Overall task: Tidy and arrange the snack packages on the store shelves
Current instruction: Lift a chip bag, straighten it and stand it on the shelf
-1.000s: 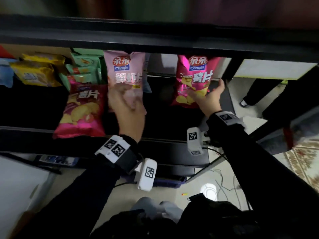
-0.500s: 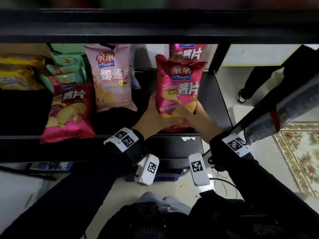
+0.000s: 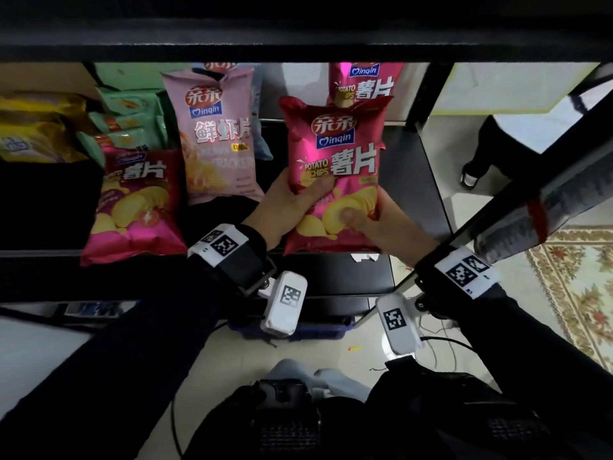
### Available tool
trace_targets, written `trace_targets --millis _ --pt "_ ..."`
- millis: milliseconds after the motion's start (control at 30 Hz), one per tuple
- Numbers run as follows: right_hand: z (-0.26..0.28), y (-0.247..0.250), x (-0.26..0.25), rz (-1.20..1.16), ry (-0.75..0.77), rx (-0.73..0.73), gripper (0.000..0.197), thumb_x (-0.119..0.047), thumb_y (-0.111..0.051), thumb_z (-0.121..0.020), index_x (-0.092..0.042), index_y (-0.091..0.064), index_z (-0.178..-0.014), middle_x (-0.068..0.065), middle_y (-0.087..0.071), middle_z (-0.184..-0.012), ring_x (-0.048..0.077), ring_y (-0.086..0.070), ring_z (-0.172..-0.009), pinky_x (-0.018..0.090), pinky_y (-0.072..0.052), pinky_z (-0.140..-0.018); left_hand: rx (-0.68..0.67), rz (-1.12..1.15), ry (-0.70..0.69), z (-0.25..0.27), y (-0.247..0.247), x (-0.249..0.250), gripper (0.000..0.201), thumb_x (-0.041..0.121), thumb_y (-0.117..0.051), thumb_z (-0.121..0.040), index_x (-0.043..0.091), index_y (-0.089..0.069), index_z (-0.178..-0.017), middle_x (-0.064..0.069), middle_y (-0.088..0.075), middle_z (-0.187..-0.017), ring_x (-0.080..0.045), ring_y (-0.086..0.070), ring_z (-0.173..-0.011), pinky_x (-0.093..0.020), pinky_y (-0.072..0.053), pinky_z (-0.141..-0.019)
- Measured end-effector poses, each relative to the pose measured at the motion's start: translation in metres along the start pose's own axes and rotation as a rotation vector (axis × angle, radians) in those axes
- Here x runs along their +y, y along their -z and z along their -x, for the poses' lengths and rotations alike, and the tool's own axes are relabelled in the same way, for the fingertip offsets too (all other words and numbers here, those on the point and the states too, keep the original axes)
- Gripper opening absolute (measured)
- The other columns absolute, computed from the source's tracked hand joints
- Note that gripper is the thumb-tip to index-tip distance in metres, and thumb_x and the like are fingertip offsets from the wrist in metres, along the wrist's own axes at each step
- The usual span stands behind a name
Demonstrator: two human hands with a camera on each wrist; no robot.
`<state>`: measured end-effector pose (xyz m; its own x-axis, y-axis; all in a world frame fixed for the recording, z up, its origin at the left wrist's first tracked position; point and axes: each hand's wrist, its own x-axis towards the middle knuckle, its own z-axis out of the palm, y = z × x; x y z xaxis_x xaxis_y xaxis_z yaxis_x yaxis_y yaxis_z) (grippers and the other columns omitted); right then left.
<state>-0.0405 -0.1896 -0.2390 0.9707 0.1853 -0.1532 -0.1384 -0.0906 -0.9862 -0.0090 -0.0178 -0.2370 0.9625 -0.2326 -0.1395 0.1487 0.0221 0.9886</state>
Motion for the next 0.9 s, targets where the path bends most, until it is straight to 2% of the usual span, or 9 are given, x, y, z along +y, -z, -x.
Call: trace_targets --millis 133,233,333,433,533,600,700,800,900 --pt "-0.006 0.006 -0.012 -0.171 0.016 0.049 0.031 -0.013 -0.061 -0.088 -0.018 -0.053 -0.118 -0.003 -0.068 -0.104 0.006 -0.068 -0.085 0.022 -0.055 -0.071 0.022 -0.03 -0.044 0.005 -0.004 -0.007 0.033 0.023 -0.072 -0.08 0.025 -0.058 -0.11 0.01 -0.07 -0.097 -0.002 -0.069 -0.084 -0.019 -0.054 -0.075" --pt "-0.007 0.008 -0.018 -0.208 0.035 0.12 0.03 -0.016 -0.067 -0.083 -0.02 -0.058 -0.112 0.0 -0.071 -0.104 0.015 -0.07 -0.088 0.028 -0.057 -0.072 -0.091 0.008 -0.005 0.01 -0.008 -0.003 0.045 0.037 -0.077 -0.076 0.031 -0.054 -0.114 0.005 -0.07 -0.109 -0.009 -0.069 -0.099 -0.028 -0.054 -0.085" --pt "-0.006 0.007 -0.015 -0.166 0.064 0.134 0.035 -0.011 -0.071 -0.08 -0.015 -0.058 -0.113 -0.003 -0.073 -0.097 0.012 -0.071 -0.084 0.024 -0.056 -0.069 -0.058 0.033 -0.02 0.01 -0.008 0.005 0.075 0.058 -0.072 -0.068 0.02 -0.049 -0.128 -0.007 -0.063 -0.126 -0.019 -0.063 -0.112 -0.036 -0.051 -0.096" --pt "-0.003 0.002 -0.013 -0.149 0.056 0.045 0.051 -0.012 -0.074 -0.076 -0.012 -0.053 -0.122 -0.002 -0.071 -0.104 0.011 -0.07 -0.091 0.022 -0.055 -0.072 0.09 0.079 -0.07 0.008 -0.004 0.008 0.049 0.034 -0.069 -0.085 0.014 -0.052 -0.127 -0.003 -0.068 -0.115 -0.014 -0.068 -0.102 -0.031 -0.055 -0.085" --pt "-0.005 -0.002 -0.018 -0.192 0.048 -0.014 0.062 -0.028 -0.073 -0.069 -0.015 -0.049 -0.125 -0.001 -0.068 -0.111 0.012 -0.068 -0.097 0.025 -0.055 -0.077 0.145 0.061 -0.103 0.009 -0.002 0.006 0.03 0.021 -0.069 -0.084 0.018 -0.059 -0.113 0.001 -0.071 -0.104 -0.01 -0.07 -0.091 -0.025 -0.056 -0.078" --pt "-0.009 -0.004 -0.023 -0.259 0.081 0.053 0.047 -0.032 -0.071 -0.071 -0.023 -0.054 -0.114 -0.005 -0.07 -0.105 0.011 -0.069 -0.094 0.025 -0.055 -0.076 0.105 0.058 -0.107 0.011 -0.003 0.005 0.026 0.02 -0.07 -0.082 0.024 -0.059 -0.106 0.008 -0.072 -0.096 -0.006 -0.071 -0.087 -0.021 -0.055 -0.074" --pt "-0.014 -0.003 -0.026 -0.24 0.142 0.202 0.025 -0.019 -0.072 -0.082 -0.022 -0.06 -0.103 -0.007 -0.073 -0.091 0.012 -0.071 -0.084 0.022 -0.055 -0.069 -0.024 0.104 -0.081 0.013 -0.003 0.01 0.04 0.033 -0.071 -0.072 0.028 -0.056 -0.109 0.01 -0.073 -0.097 -0.007 -0.07 -0.092 -0.019 -0.055 -0.075" --pt "-0.016 -0.003 -0.022 -0.2 0.166 0.223 0.024 -0.014 -0.071 -0.083 -0.018 -0.061 -0.104 -0.003 -0.072 -0.094 0.013 -0.071 -0.085 0.022 -0.055 -0.07 -0.015 0.147 -0.07 0.01 -0.001 0.017 0.047 0.041 -0.072 -0.069 0.026 -0.056 -0.11 0.006 -0.072 -0.102 -0.01 -0.07 -0.095 -0.025 -0.055 -0.078" --pt "-0.016 -0.004 -0.022 -0.24 0.139 0.161 0.035 -0.018 -0.074 -0.077 -0.018 -0.058 -0.109 -0.001 -0.071 -0.101 0.016 -0.071 -0.09 0.028 -0.056 -0.074 0.109 0.173 -0.099 0.007 -0.001 0.019 0.027 0.024 -0.066 -0.086 0.013 -0.06 -0.11 -0.003 -0.072 -0.101 -0.017 -0.071 -0.09 -0.031 -0.056 -0.079"
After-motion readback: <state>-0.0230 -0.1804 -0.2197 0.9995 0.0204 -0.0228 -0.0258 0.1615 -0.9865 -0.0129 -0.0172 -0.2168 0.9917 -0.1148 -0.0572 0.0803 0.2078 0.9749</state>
